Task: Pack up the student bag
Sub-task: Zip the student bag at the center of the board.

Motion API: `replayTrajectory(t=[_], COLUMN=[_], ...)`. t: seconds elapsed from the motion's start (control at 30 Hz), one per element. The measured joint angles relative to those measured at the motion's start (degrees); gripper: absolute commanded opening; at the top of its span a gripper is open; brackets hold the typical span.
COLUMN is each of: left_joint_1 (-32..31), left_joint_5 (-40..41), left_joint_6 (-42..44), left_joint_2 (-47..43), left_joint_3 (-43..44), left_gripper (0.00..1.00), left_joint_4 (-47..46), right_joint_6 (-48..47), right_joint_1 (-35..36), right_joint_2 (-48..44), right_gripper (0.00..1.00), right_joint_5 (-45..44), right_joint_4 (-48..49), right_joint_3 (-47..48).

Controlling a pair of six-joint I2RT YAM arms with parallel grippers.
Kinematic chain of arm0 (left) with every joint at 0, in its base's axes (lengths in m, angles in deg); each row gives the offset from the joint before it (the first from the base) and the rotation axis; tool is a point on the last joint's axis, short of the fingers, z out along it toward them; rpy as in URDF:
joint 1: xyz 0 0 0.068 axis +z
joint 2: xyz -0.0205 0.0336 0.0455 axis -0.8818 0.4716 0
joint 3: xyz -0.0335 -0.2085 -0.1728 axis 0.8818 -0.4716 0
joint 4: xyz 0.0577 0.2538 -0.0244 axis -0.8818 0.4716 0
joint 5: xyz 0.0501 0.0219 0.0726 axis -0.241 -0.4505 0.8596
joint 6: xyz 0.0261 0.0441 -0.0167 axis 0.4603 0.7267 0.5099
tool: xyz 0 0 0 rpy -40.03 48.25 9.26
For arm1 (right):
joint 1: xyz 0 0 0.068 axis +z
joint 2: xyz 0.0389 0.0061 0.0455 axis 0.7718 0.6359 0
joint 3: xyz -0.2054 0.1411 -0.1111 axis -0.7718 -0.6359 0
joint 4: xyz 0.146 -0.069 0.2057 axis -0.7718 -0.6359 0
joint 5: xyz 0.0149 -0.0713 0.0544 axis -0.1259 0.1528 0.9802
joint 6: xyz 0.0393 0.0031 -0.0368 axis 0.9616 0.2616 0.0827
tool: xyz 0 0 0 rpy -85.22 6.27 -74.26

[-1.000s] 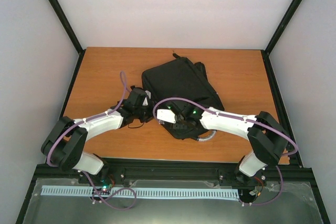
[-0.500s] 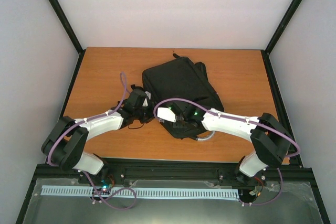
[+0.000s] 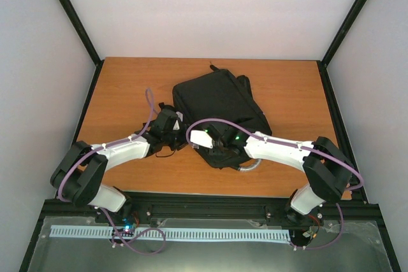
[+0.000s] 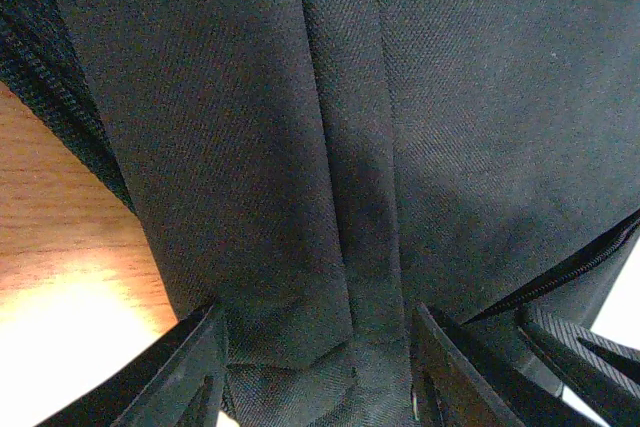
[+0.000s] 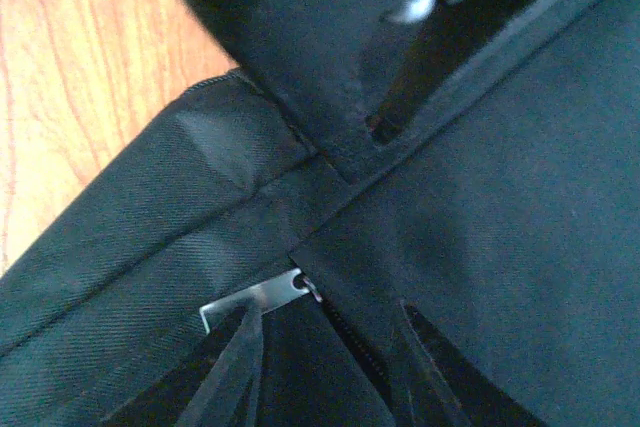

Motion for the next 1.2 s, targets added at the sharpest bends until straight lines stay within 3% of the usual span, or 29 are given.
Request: replayTrajectory(t=[0.3,0.63,0.87,1.2], left_joint_1=[0.0,0.2,0.4,0.5], left_joint_5=[-0.2,-0.2,0.7,0.2], left_joint_6=[0.0,0.0,-0.1,-0.2], left_joint_2=[0.8,1.4,1.9,1.9], left_joint_3=[-0.3,-0.6,-0.8,-0.8], left_gripper=[0.51,0.51,0.50,0.50], left_joint_4=[-0.9,-1.2,-0.7,-0.9], right_joint_6=[-1.9,-4.6,-5.5,-4.9], right_joint_1=[0.0,0.0,0.1,0.2], right_joint_2=[0.0,2.0,3.0,0.5], right_gripper=[0.44,0.53,0.37,0.30], right_joint_5=[3.8,2.1,0.7,-2.1], right_joint_4=[-1.0,0.5,2.7,7.0], right_joint_3=[-0.1,-0.4,-0.8,-2.0])
